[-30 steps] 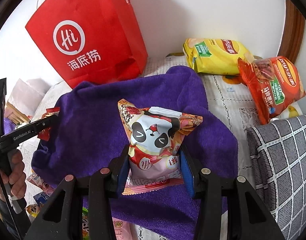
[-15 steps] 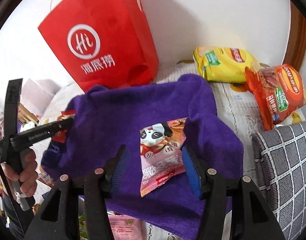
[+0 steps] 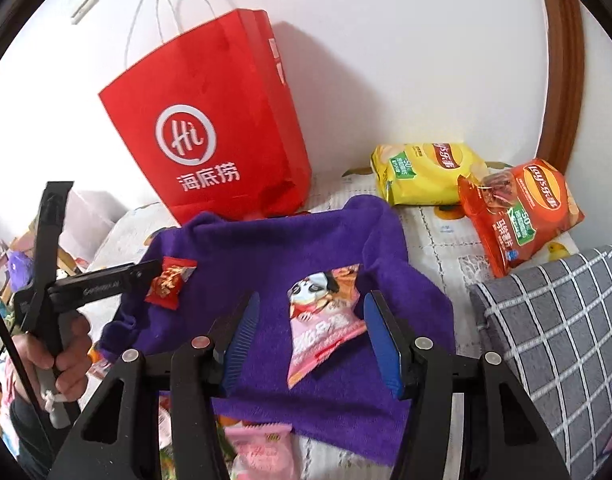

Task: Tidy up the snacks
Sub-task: 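Open the left tool on the towel while the right tool releases the panda bag, then grasp the yellow chip bag with the left tool while the right tool grasps the pink chip bag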

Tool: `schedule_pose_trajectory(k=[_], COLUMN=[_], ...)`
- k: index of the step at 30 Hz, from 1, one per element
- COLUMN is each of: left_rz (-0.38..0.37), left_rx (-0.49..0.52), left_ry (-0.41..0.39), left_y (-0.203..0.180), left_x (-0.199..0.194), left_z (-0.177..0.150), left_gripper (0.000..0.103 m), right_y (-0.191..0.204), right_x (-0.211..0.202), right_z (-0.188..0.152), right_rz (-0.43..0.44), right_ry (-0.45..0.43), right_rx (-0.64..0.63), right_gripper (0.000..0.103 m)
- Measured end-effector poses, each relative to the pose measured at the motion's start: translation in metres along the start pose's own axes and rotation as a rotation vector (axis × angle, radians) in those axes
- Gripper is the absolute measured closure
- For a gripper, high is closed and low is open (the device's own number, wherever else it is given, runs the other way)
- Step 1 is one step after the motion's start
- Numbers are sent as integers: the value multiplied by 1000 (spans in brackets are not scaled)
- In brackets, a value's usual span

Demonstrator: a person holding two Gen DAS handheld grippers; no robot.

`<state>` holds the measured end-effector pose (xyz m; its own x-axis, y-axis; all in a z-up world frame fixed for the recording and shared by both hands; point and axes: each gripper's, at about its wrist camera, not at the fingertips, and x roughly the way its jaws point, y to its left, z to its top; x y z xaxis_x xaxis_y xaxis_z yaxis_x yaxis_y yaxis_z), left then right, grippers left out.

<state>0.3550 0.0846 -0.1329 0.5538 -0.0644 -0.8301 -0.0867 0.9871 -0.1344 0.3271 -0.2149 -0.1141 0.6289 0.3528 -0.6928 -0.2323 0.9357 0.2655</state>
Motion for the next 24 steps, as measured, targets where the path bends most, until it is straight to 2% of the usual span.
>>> schedule_pose_trajectory(k=[6, 8, 9, 11, 16, 21, 24], left_rz=[25, 24, 22, 1, -37, -12, 6], left_rx=[19, 33, 34, 30, 36, 82, 93], left_ry=[-24, -42, -49, -65, -57, -67, -77], left_y=[-8, -13, -14, -16, -18, -19, -16], left_x=[-22, -35, -41, -55, -77, -101, -114], left_z=[-1, -4, -7, -16, -47, -79, -96], left_gripper=[47, 41, 41, 36, 33, 33, 33], right_y=[-3, -5, -5, -5, -2, 7, 12], right_x=[-35, -47, -51, -62, -74, -74, -67], right_z=[-26, -40, -46, -64, -104, -132, -137], right_rz=[-4, -5, 2, 35, 30, -12, -31], right_ry=[2, 16, 24, 41, 60, 65, 61], right_rx=[-20, -36, -45, -80, -149, -237, -284], right_gripper=[45, 34, 25, 21, 18, 18, 18])
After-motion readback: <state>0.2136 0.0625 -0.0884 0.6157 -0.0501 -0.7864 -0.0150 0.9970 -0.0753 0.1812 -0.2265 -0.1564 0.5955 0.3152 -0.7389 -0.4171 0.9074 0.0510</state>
